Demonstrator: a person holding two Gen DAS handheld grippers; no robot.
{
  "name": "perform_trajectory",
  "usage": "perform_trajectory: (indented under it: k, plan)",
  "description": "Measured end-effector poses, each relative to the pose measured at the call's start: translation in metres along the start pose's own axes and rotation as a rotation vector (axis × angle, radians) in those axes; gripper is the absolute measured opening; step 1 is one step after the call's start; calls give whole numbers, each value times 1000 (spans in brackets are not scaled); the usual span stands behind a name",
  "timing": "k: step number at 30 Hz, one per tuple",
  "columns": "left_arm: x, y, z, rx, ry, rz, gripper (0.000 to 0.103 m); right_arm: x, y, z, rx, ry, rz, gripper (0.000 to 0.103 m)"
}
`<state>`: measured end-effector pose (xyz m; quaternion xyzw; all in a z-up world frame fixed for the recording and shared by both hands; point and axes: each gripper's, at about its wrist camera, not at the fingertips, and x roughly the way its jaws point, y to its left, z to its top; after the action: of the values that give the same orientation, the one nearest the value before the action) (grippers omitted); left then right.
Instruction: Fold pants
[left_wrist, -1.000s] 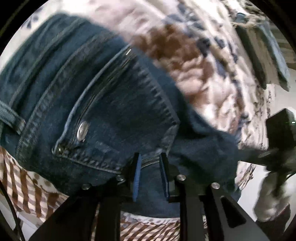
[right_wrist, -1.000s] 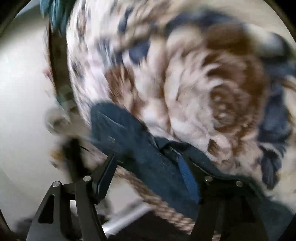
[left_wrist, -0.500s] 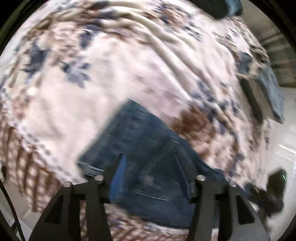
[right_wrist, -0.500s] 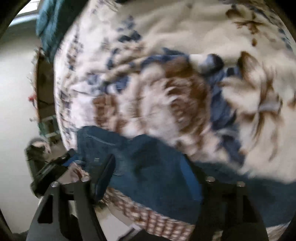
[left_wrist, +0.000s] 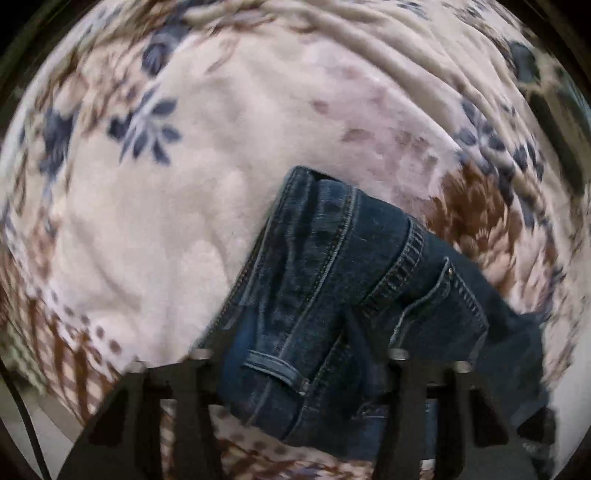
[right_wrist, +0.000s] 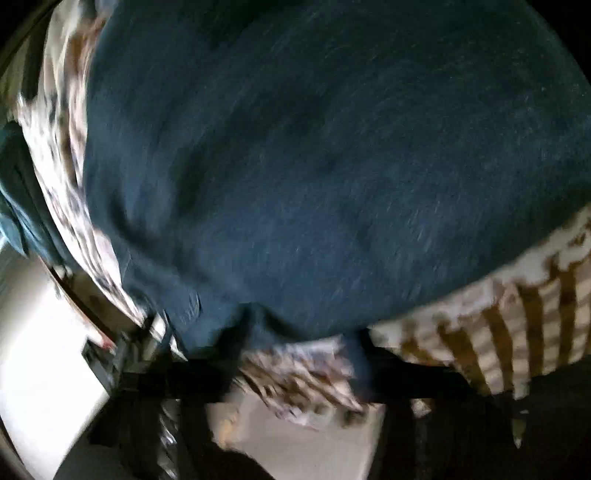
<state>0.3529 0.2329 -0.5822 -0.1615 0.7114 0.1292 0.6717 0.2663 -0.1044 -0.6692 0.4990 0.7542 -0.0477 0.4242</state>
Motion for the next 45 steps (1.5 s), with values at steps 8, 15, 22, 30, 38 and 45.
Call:
perform_trajectory:
  k: [8, 15, 22, 30, 38, 45]
  plan:
    - [3, 12, -5, 36, 5, 59, 24, 18, 2, -16, -87, 24, -85, 7]
    - [-65, 1, -17, -26, -52, 24, 26, -12, 25, -9, -225, 150, -98, 76]
    - [-52, -108, -26, 118, 8, -224, 33, -98, 78, 10, -474, -143, -129, 66]
    - [20, -124, -14, 120, 98, -230, 27, -128, 57, 132, -368, -327, -226, 8]
    - [-7, -100, -7, 40, 81, -304, 35, -144, 108, 107, -533, -177, -107, 59]
    - [-11, -93, -4, -20, 74, -296, 44, -31, 234, 63, -1045, 97, -305, 72]
